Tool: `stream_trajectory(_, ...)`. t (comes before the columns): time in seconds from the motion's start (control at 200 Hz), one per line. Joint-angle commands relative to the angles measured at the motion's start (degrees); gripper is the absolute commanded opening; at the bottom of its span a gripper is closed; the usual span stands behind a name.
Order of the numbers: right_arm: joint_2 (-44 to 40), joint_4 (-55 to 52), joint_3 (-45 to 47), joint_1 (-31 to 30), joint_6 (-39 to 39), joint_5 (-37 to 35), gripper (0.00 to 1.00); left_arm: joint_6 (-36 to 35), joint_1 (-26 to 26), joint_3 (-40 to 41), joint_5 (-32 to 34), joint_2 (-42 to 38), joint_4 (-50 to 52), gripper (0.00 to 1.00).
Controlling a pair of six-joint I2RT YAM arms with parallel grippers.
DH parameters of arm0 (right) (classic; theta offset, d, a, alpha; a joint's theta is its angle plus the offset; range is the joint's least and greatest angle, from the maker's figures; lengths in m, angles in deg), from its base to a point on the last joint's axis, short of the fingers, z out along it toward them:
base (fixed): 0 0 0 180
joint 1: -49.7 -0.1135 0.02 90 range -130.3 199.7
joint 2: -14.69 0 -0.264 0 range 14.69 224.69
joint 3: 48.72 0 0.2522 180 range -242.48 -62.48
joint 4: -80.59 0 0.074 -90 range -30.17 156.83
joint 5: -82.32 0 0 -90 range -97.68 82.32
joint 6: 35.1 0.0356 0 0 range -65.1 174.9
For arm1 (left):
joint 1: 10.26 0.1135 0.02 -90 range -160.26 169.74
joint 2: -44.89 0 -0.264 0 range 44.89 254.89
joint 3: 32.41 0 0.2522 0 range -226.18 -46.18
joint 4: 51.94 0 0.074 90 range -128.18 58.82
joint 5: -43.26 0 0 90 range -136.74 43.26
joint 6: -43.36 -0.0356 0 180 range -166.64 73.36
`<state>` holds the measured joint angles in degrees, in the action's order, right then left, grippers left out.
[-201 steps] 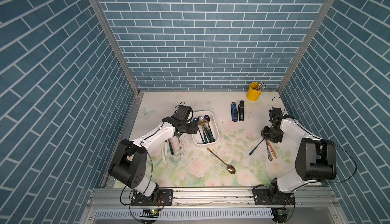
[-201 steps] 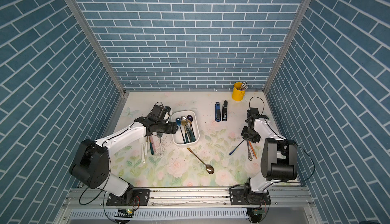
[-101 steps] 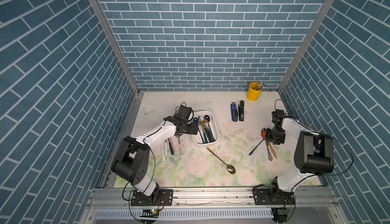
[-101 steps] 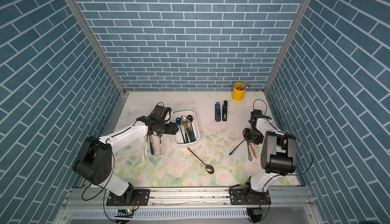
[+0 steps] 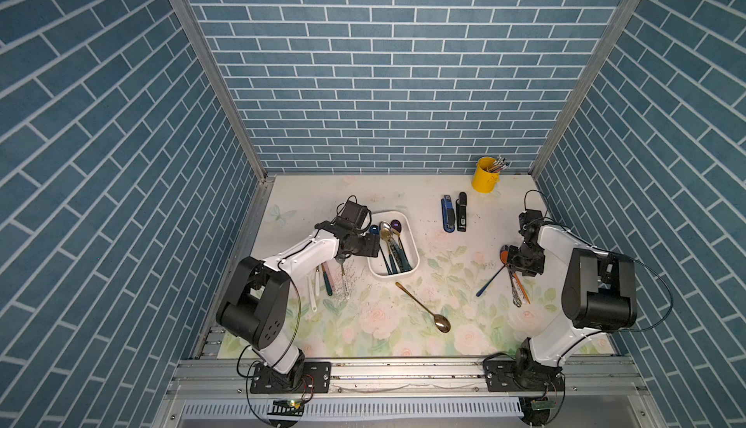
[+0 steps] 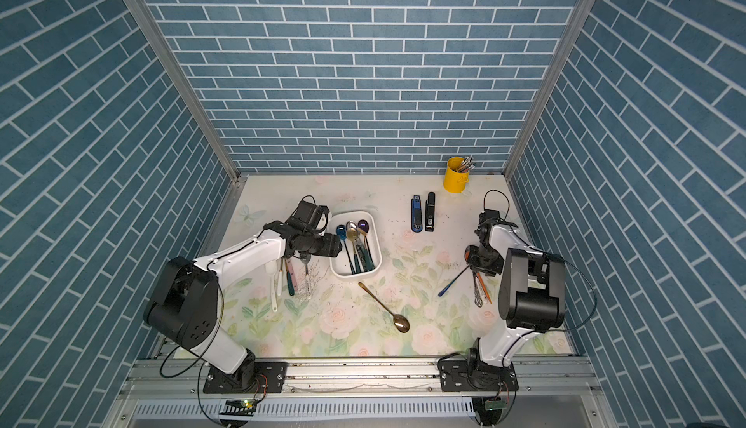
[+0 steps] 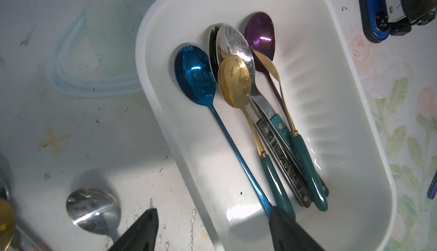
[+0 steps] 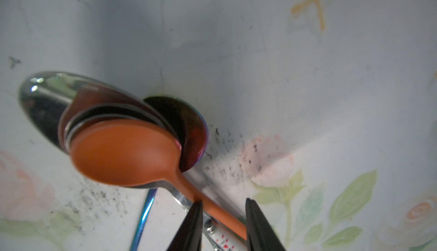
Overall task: Put the spoon into the storage box
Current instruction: Pick up the spoon from the center of the board.
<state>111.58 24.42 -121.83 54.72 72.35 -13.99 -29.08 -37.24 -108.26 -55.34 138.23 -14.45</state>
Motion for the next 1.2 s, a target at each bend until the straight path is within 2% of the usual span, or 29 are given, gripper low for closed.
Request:
stream_trajectory(0.0, 2.89, 0.89, 0.07, 0.06, -1.81, -0.59, 0.34, 0.46, -0.27, -1.15, 0.39, 0.67, 1.26, 0.8)
stream_trajectory(0.27, 3.59, 1.81, -1.54, 0.37, -1.52, 0.25, 0.32, 0.63, -0.3, -1.02, 1.04, 0.7, 1.41, 0.8)
stream_trajectory(0.515, 2.38, 4.15, 0.52, -0.08, -1.46, 9.52, 0.28, 0.98, -0.31, -0.92, 0.62, 1.32, 0.81, 0.8)
stream_trajectory(0.665, 2.96, 4.04, 1.83, -0.36, -1.28, 7.49, 0.27, 0.98, -0.27, -0.89, 0.43, 1.61, 0.8, 0.8)
stream_trajectory(0.975, 2.44, 4.18, 2.88, -0.71, 0.17, 10.26, 0.25, 1.31, -0.29, -0.66, -0.09, 1.83, 0.19, 0.79)
stream_trajectory(1.06, 2.91, 3.79, 2.33, -0.71, -0.29, 7.67, 0.25, 1.16, -0.3, -0.75, -0.17, 1.93, 0.35, 0.79)
stream_trajectory(1.195, 3.56, 3.57, 1.53, -0.64, -0.58, 7.82, 0.22, 0.81, -0.31, -0.75, 0.34, 1.72, 0.62, 0.8)
